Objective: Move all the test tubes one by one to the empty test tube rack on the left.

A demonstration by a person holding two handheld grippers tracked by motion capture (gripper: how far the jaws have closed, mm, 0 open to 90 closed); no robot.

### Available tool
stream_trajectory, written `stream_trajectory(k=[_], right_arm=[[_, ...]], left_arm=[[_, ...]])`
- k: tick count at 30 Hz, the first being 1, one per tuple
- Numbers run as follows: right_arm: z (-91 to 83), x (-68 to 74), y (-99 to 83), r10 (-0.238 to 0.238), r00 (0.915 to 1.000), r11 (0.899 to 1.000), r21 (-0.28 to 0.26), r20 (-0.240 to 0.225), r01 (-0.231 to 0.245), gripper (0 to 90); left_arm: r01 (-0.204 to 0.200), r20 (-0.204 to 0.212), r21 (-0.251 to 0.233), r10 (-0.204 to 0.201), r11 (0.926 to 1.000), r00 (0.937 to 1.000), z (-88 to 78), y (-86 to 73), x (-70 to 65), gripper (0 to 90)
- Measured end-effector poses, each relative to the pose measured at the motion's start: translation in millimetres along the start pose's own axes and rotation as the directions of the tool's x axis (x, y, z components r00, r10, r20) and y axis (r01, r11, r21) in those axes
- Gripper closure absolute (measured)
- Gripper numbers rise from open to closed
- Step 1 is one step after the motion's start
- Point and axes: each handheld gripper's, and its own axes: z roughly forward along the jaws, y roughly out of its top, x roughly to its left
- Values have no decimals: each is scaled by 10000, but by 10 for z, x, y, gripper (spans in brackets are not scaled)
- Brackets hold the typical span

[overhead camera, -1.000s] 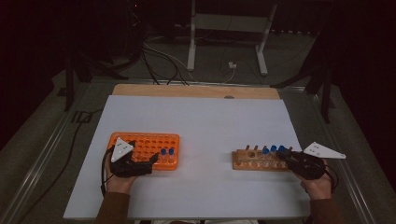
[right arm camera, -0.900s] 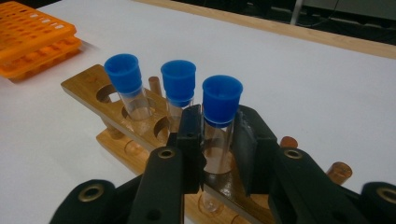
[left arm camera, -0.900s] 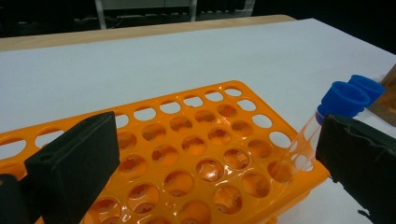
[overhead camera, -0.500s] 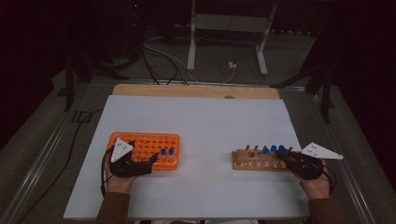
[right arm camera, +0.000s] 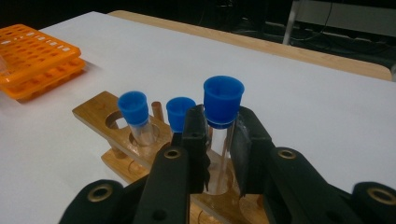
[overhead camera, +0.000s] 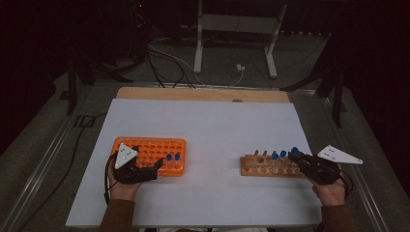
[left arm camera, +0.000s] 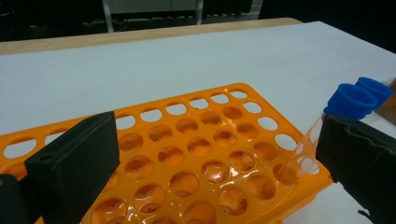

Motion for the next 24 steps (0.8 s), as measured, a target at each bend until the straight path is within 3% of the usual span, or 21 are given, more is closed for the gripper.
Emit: stream_trajectory(k=[24], right_arm=[[-163,-55,292,196,9998,9985,-516,-53,-199,771]], left_arm=[[4,13,47,-4,10000,10000,14,-7,2,7]])
